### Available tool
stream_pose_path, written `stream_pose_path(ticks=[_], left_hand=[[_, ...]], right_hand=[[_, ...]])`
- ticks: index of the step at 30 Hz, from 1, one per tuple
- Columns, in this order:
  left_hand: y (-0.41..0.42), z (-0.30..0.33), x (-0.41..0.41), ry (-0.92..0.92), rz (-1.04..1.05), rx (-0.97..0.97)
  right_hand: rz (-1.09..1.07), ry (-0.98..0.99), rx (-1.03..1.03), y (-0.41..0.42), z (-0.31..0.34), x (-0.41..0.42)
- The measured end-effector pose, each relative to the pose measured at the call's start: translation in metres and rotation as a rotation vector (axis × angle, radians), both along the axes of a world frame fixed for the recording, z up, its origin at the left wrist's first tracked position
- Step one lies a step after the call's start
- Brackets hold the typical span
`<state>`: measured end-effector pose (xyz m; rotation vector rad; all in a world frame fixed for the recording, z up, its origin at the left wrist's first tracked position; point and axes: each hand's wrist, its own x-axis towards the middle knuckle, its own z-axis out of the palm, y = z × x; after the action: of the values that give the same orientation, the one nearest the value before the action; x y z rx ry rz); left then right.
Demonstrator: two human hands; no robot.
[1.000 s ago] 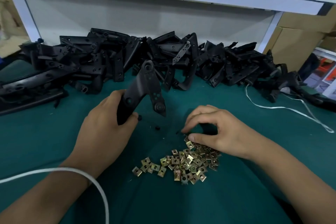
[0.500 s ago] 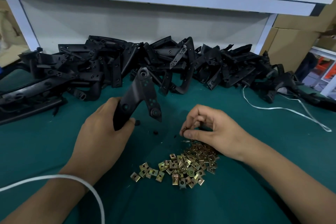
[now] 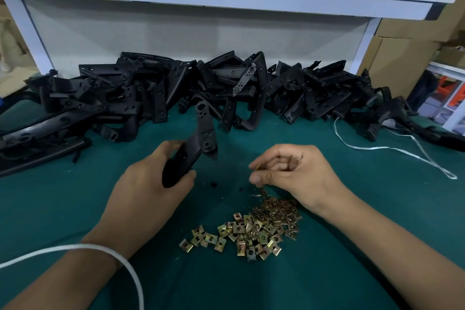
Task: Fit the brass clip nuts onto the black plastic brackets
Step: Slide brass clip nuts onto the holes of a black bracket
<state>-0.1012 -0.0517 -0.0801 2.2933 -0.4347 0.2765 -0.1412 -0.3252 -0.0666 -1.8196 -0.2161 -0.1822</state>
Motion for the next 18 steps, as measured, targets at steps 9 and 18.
stream_pose_path(ticks=[9, 18], left_hand=[[-0.0003, 0.0037, -0.0039, -0.055, -0.12, 0.03], [-0.001, -0.0007, -0.0052, -0.173, -0.174, 0.119]], right_hand=[[-0.026, -0.043, 0.108, 0.0018, -0.0023, 0.0002], [0.113, -0.058, 0.089, -0.0006, 0.0018, -0.0003]])
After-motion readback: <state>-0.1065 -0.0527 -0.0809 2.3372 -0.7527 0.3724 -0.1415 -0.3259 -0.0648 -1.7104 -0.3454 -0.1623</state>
